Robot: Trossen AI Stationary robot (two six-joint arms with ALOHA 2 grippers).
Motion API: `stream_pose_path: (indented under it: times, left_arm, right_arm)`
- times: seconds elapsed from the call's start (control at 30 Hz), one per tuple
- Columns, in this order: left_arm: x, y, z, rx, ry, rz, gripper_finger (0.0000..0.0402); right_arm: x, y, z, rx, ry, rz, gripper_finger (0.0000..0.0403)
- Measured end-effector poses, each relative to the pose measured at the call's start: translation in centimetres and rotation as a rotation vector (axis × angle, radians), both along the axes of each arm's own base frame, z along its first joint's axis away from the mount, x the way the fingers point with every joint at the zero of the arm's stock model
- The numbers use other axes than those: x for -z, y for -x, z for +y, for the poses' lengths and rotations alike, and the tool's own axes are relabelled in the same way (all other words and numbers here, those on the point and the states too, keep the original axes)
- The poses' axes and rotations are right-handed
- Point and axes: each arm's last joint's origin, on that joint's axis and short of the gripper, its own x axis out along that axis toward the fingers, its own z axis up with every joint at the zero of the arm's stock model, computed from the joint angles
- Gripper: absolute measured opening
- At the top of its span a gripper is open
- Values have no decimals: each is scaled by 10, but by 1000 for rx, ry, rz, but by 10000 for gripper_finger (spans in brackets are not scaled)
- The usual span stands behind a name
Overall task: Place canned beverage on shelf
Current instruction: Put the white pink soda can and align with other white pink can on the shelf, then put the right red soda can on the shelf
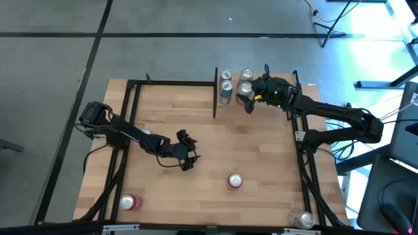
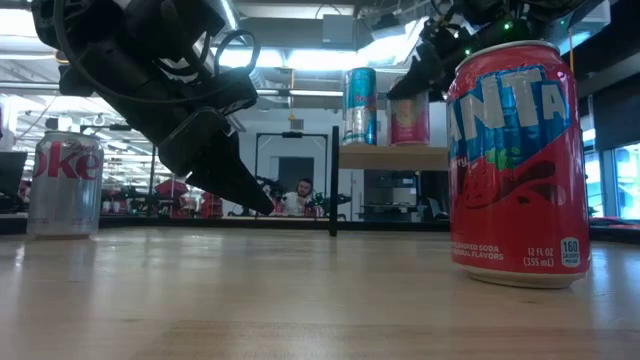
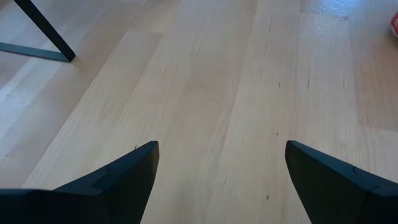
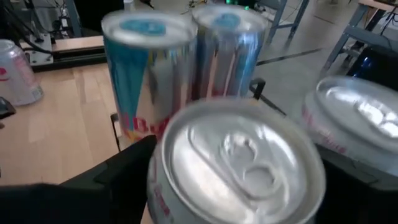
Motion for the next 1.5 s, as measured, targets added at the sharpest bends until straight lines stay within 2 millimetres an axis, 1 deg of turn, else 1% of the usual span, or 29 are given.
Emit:
stream_pose_path:
  times: [0.23, 0.33, 0.43, 0.53, 0.6, 0.67, 0.73, 0.8, 0.93, 1.0, 1.1, 1.2, 1.33, 1.5]
  left_arm:
    - [0, 0, 0, -9, 11, -4, 334]
    - [0, 0, 0, -14, 18, -7, 334]
    - [-1, 0, 0, -17, 23, -14, 334]
    - [-3, -2, -1, -14, 32, -45, 334]
    - [-5, -4, -2, -1, 48, -72, 334]
    - [-7, -6, -3, 24, 66, -99, 334]
    - [-10, -8, -4, 58, 74, -124, 334]
    - [-12, -10, -5, 75, 82, -158, 334]
    - [-16, -14, -7, 86, 85, -214, 334]
    - [-13, -15, -9, 93, 88, -227, 334]
    - [-6, -20, -15, 111, 98, -258, 334]
    - [-1, -31, -19, 113, 105, -296, 334]
    - [8, -53, -24, 107, 103, -300, 334]
    - [24, -84, -34, 109, 107, -291, 334]
  right_arm:
    - [-32, -1, 0, -3, 11, 25, 330]
    - [-51, 3, 8, -33, -1, 49, 330]
    - [-69, 11, 28, -91, -15, 63, 331]
    - [-83, 22, 56, -176, -51, 48, 331]
    - [-86, 30, 75, -246, -87, 43, 331]
    - [-83, 35, 96, -334, -133, 34, 331]
    - [-73, 39, 116, -430, -194, 51, 331]
    - [-56, 40, 136, -513, -232, 83, 331]
    - [-16, 39, 176, -613, -278, 139, 331]
    - [5, 40, 195, -640, -287, 169, 331]
    - [31, 44, 216, -606, -344, 191, 331]
    - [54, 48, 233, -553, -411, 224, 331]
    - [78, 50, 256, -488, -449, 247, 331]
    - [107, 45, 282, -463, -473, 276, 331]
